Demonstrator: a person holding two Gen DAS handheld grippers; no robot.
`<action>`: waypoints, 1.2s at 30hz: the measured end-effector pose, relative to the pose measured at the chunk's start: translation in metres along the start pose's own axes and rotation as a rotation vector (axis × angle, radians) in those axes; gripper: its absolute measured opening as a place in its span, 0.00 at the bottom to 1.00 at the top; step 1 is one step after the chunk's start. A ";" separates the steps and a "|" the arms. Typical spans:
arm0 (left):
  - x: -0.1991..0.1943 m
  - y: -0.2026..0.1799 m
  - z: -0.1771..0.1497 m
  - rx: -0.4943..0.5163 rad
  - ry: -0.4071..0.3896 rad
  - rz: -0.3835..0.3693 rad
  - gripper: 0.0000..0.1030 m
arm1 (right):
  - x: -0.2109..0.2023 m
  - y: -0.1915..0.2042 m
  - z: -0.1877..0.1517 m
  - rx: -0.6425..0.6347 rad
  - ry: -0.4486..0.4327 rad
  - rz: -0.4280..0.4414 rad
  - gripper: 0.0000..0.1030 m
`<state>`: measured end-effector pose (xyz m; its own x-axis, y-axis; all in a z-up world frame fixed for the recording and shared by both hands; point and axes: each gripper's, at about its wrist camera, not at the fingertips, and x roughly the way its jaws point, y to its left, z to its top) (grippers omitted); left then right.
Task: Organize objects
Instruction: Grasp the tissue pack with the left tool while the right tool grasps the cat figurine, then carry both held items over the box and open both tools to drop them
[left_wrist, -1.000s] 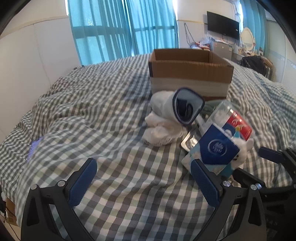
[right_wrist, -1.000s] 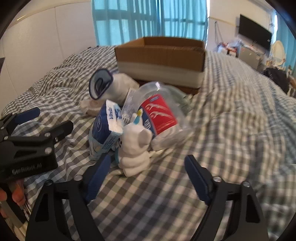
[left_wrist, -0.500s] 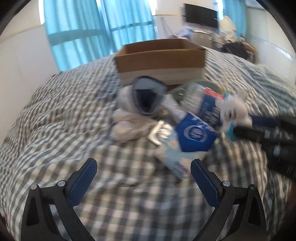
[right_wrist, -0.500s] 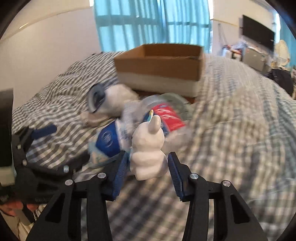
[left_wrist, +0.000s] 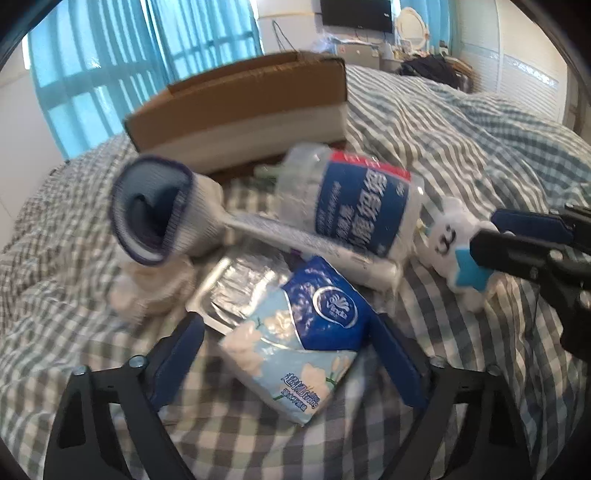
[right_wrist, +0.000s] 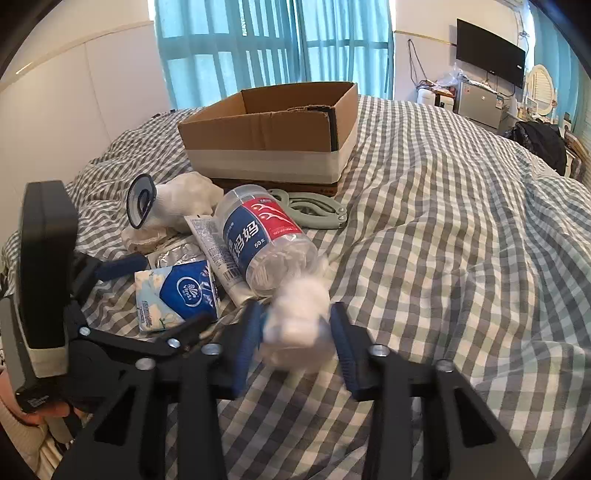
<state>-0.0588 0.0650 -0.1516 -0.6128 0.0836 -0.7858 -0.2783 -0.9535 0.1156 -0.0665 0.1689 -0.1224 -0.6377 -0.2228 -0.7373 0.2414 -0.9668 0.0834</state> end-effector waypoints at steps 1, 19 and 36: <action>0.000 -0.001 -0.001 0.007 -0.001 -0.005 0.82 | 0.000 -0.001 -0.001 0.000 0.001 0.001 0.32; -0.052 0.018 -0.011 -0.101 -0.046 -0.094 0.31 | -0.013 0.009 -0.013 -0.010 0.023 0.002 0.01; -0.064 0.051 -0.002 -0.184 -0.097 -0.048 0.31 | 0.034 0.025 -0.016 -0.010 0.121 0.078 0.48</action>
<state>-0.0324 0.0102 -0.0962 -0.6727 0.1494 -0.7247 -0.1749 -0.9838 -0.0405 -0.0702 0.1396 -0.1559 -0.5244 -0.2799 -0.8042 0.2948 -0.9457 0.1369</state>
